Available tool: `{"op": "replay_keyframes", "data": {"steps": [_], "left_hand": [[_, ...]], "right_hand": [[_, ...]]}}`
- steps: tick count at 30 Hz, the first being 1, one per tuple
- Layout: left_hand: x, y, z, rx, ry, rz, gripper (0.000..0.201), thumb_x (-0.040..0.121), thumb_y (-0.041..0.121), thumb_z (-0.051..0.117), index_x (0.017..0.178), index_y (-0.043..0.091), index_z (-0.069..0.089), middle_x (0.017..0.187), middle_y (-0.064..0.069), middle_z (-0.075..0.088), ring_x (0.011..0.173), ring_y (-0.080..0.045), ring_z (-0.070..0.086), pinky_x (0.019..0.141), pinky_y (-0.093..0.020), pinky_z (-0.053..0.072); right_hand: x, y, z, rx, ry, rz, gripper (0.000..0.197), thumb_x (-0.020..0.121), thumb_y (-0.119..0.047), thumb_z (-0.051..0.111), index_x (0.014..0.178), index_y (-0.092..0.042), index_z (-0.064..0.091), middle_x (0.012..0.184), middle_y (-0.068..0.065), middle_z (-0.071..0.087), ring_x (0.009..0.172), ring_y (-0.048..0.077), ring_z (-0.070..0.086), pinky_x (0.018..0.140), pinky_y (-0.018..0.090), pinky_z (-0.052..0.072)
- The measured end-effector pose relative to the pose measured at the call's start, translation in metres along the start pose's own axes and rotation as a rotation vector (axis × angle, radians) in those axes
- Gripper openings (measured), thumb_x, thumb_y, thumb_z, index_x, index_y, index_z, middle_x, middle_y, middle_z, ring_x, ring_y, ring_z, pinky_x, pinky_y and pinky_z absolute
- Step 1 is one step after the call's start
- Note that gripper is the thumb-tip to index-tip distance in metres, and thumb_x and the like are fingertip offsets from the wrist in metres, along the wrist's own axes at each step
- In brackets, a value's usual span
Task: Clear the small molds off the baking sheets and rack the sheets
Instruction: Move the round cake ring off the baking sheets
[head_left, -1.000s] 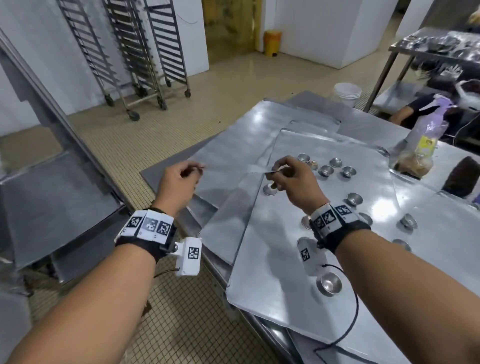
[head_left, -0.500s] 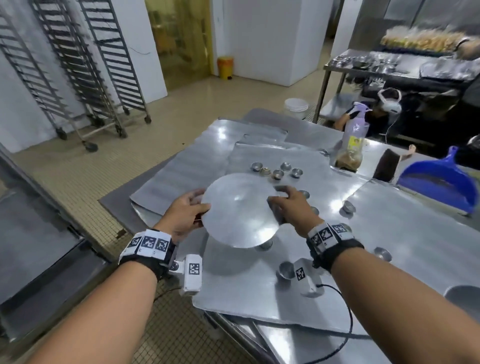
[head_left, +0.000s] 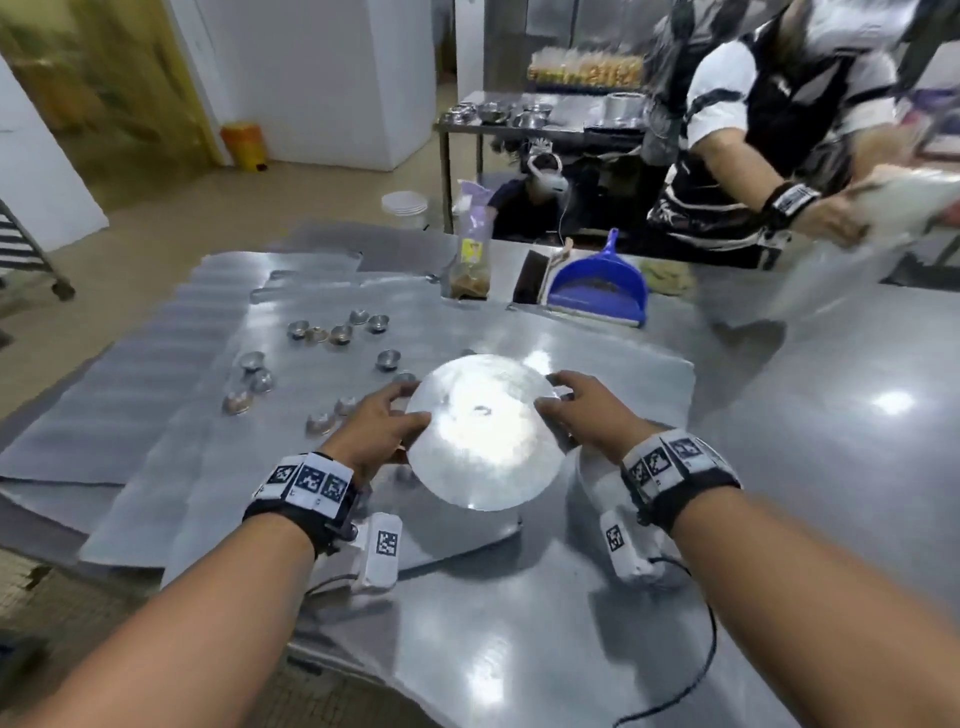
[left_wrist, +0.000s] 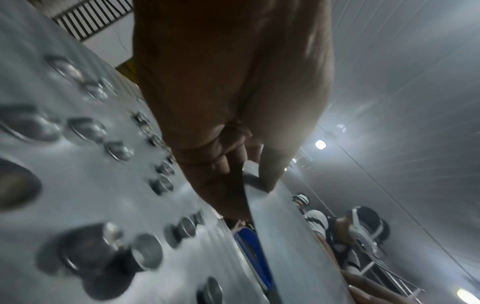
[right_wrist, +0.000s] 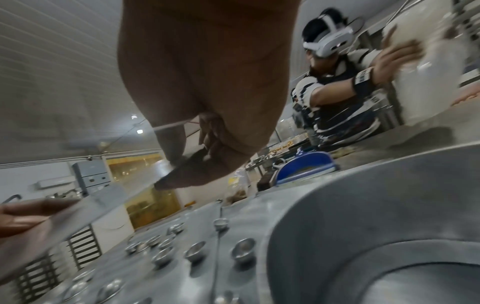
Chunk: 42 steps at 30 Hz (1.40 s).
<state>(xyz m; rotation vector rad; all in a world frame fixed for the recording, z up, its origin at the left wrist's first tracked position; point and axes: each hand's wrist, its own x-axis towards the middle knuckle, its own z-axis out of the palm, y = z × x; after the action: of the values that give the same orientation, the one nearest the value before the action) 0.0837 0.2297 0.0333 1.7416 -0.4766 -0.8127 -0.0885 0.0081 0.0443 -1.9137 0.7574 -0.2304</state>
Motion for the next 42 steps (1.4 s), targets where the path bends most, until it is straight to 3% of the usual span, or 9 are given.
{"op": "replay_keyframes", "data": {"steps": [4, 8, 13, 19, 24, 27, 30, 37, 42], "left_hand": [[-0.002, 0.013, 0.074, 0.007, -0.069, 0.039, 0.043, 0.095, 0.012, 0.064, 0.134, 0.027, 0.053, 0.113, -0.018, 0.070, 0.090, -0.030, 0.071, 0.059, -0.036, 0.060], [-0.005, 0.020, 0.132, 0.035, -0.110, 0.089, 0.040, 0.097, 0.009, 0.062, 0.131, 0.029, 0.053, 0.109, -0.028, 0.068, 0.092, -0.032, 0.069, 0.070, -0.043, 0.060], [-0.010, 0.025, 0.180, 0.086, -0.084, 0.166, 0.038, 0.096, 0.006, 0.061, 0.123, 0.032, 0.055, 0.088, -0.011, 0.069, 0.081, -0.024, 0.068, 0.058, -0.026, 0.055], [-0.003, 0.019, 0.213, 0.174, -0.026, 0.160, 0.041, 0.079, 0.027, 0.068, 0.115, 0.043, 0.058, 0.099, -0.017, 0.073, 0.092, -0.041, 0.071, 0.080, -0.061, 0.058], [0.005, 0.008, 0.235, 0.301, -0.048, 0.120, 0.048, 0.080, 0.030, 0.068, 0.124, 0.042, 0.054, 0.114, -0.017, 0.062, 0.088, -0.032, 0.072, 0.076, -0.052, 0.061], [-0.002, 0.013, 0.246, 0.393, -0.028, 0.109, 0.047, 0.093, 0.012, 0.063, 0.138, 0.018, 0.052, 0.095, 0.010, 0.052, 0.096, -0.029, 0.067, 0.088, -0.041, 0.057], [0.000, 0.012, 0.245, 0.485, -0.025, 0.114, 0.049, 0.092, 0.013, 0.064, 0.140, 0.011, 0.054, 0.091, 0.017, 0.048, 0.094, -0.025, 0.067, 0.086, -0.034, 0.055], [0.015, 0.017, 0.232, 0.563, -0.108, 0.072, 0.023, 0.087, 0.019, 0.074, 0.107, 0.014, 0.065, 0.086, -0.001, 0.061, 0.066, -0.020, 0.061, 0.068, -0.029, 0.052], [0.022, 0.018, 0.226, 0.641, -0.127, 0.131, 0.020, 0.082, 0.025, 0.081, 0.092, 0.017, 0.065, 0.082, 0.008, 0.050, 0.083, -0.022, 0.062, 0.083, -0.029, 0.050]], "right_hand": [[-0.035, 0.036, -0.060, 0.044, 0.076, 0.032, 0.029, 0.094, -0.021, 0.065, 0.121, -0.017, 0.057, 0.087, 0.012, 0.071, 0.071, 0.022, 0.068, 0.060, 0.031, 0.055], [-0.061, 0.070, -0.104, 0.084, 0.113, 0.041, 0.029, 0.093, -0.021, 0.063, 0.121, -0.020, 0.057, 0.079, 0.010, 0.073, 0.067, 0.022, 0.070, 0.055, 0.033, 0.056], [-0.074, 0.121, -0.138, -0.067, 0.245, 0.062, 0.021, 0.093, -0.023, 0.061, 0.113, -0.024, 0.065, 0.086, 0.001, 0.073, 0.083, 0.021, 0.069, 0.077, 0.035, 0.053], [-0.088, 0.175, -0.146, -0.068, 0.226, 0.267, 0.047, 0.093, -0.030, 0.062, 0.138, -0.018, 0.052, 0.124, 0.007, 0.060, 0.111, 0.026, 0.061, 0.097, 0.042, 0.051], [-0.089, 0.195, -0.138, 0.107, 0.156, 0.328, 0.047, 0.096, -0.019, 0.057, 0.141, -0.015, 0.050, 0.114, 0.009, 0.064, 0.090, 0.026, 0.067, 0.075, 0.041, 0.062], [-0.088, 0.200, -0.138, 0.130, 0.169, 0.319, 0.041, 0.094, -0.017, 0.054, 0.135, -0.018, 0.056, 0.104, 0.006, 0.067, 0.089, 0.027, 0.068, 0.072, 0.044, 0.063], [-0.088, 0.202, -0.139, 0.159, 0.163, 0.338, 0.037, 0.096, -0.019, 0.052, 0.133, -0.025, 0.055, 0.108, 0.006, 0.066, 0.092, 0.026, 0.067, 0.071, 0.042, 0.063], [-0.082, 0.203, -0.138, 0.160, 0.221, 0.353, 0.040, 0.094, -0.020, 0.048, 0.131, -0.031, 0.058, 0.117, 0.007, 0.066, 0.094, 0.026, 0.068, 0.060, 0.039, 0.063], [-0.079, 0.203, -0.135, 0.142, 0.255, 0.369, 0.036, 0.095, -0.023, 0.051, 0.128, -0.032, 0.060, 0.112, 0.007, 0.068, 0.095, 0.027, 0.067, 0.060, 0.042, 0.063]]}}
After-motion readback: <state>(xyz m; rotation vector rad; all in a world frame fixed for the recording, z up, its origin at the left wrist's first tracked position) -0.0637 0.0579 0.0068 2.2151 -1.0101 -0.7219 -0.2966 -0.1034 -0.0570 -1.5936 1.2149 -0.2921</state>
